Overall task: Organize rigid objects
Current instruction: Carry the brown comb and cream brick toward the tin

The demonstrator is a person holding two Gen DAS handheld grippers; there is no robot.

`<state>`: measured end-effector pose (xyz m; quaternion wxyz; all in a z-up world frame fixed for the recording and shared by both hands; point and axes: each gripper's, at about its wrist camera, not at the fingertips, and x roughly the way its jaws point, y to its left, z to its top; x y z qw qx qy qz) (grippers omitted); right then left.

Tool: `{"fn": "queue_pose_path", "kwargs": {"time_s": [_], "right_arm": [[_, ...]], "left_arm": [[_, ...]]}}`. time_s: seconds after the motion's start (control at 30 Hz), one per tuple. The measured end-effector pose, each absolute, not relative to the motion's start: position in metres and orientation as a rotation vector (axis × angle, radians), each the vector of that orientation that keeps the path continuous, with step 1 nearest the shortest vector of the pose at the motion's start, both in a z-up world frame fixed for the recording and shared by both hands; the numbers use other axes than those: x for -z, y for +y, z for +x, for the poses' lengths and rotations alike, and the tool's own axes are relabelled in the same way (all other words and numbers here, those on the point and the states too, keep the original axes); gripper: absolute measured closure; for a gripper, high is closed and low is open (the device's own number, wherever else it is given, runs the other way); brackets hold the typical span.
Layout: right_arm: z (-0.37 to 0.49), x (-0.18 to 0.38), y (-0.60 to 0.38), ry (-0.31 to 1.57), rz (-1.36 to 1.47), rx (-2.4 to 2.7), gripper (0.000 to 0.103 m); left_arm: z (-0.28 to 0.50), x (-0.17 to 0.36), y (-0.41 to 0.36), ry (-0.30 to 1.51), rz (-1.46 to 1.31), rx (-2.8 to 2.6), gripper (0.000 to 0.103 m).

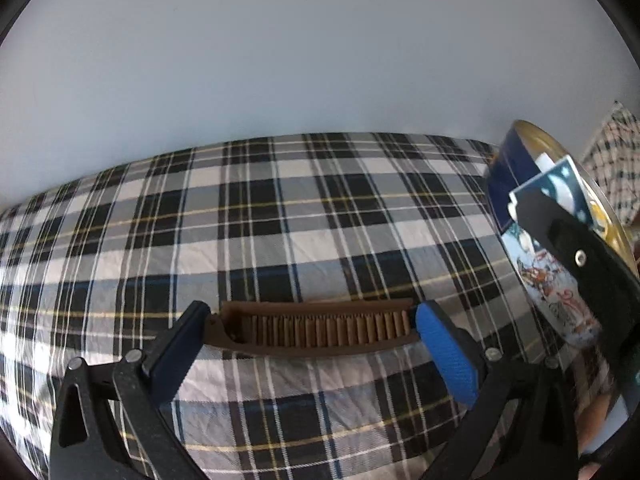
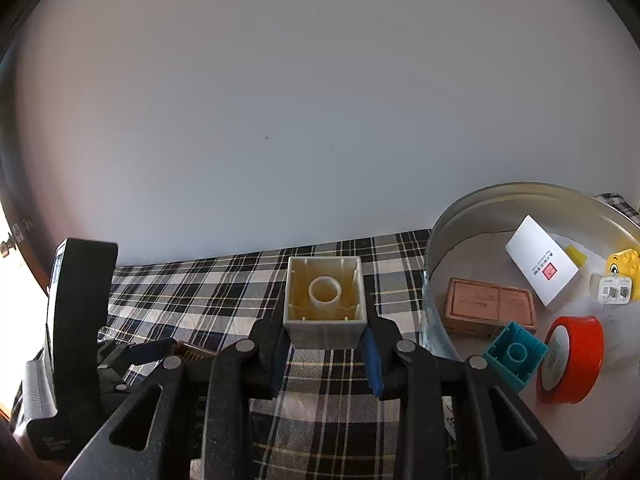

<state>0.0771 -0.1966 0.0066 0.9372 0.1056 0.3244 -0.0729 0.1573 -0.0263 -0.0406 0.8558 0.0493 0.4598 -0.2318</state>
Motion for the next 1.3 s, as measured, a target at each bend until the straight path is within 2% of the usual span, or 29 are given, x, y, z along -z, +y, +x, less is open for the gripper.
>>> {"fn": "queue_pose_path", "kwargs": {"time_s": [0.33, 0.57, 1.07, 1.3], "right_arm": [[0.075, -0.011, -0.200, 0.661, 0.228, 0.152, 0.069], [0.072, -0.014, -0.200, 0.637, 0.235, 0.150, 0.069], [0.052, -0.026, -0.160, 0.511, 0.111, 0.030, 0.069], [0.045, -0.023, -0.144, 0.501, 0.078, -0.005, 0.069]], "left_arm": [[0.145, 0.039, -0.036, 0.955, 0.195, 0.563, 0.000], [0.133, 0.035, -0.010, 0.907, 0.207, 0.538, 0.000], [0.065, -0.016, 0.076, 0.501, -0.016, 0.115, 0.000], [0.053, -0.018, 0.071, 0.460, -0.032, 0.023, 0.000]]}}
